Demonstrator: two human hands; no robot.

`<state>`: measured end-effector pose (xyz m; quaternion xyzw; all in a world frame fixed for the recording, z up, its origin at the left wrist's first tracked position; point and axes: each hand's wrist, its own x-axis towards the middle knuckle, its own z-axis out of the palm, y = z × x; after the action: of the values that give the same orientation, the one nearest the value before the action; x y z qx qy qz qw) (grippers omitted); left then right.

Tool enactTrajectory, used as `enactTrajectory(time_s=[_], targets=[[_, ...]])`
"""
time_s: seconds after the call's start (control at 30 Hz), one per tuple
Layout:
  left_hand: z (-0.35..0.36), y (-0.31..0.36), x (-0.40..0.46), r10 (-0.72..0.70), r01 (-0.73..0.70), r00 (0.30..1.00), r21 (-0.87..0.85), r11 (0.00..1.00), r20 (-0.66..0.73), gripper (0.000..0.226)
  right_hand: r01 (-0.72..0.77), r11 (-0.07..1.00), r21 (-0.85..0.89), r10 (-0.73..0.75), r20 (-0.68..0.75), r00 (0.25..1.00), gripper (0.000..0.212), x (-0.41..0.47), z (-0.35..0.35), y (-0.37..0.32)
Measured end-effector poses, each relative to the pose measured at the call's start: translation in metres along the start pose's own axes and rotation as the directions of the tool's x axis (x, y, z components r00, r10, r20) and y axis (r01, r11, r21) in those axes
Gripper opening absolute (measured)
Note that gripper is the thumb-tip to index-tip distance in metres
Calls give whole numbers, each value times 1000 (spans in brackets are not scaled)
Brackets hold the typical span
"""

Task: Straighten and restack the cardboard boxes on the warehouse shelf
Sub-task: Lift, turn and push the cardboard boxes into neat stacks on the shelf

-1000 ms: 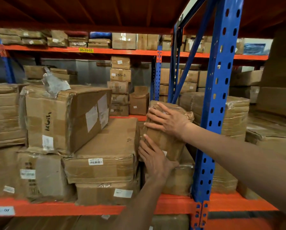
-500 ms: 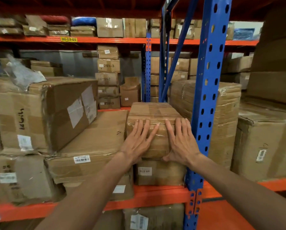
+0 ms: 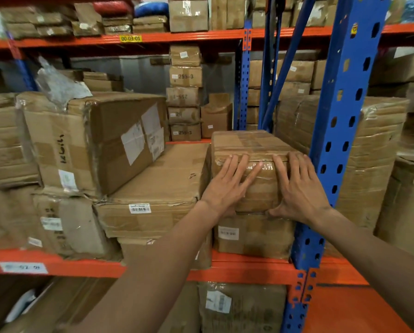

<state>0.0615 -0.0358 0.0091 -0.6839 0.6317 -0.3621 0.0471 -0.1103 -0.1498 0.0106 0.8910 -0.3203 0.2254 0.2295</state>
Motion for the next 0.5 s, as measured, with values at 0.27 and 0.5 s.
enactTrajectory(time_s=[0.27, 0.5], targets=[[-18, -42, -33, -288, 189, 928, -371, 909, -235, 105, 110, 984, 137, -101, -70, 992, 123, 24, -48, -7], [-35, -139, -103, -785, 642, 474, -453, 619, -399, 122, 398, 914, 79, -361, -289, 887, 107, 96, -121, -97]])
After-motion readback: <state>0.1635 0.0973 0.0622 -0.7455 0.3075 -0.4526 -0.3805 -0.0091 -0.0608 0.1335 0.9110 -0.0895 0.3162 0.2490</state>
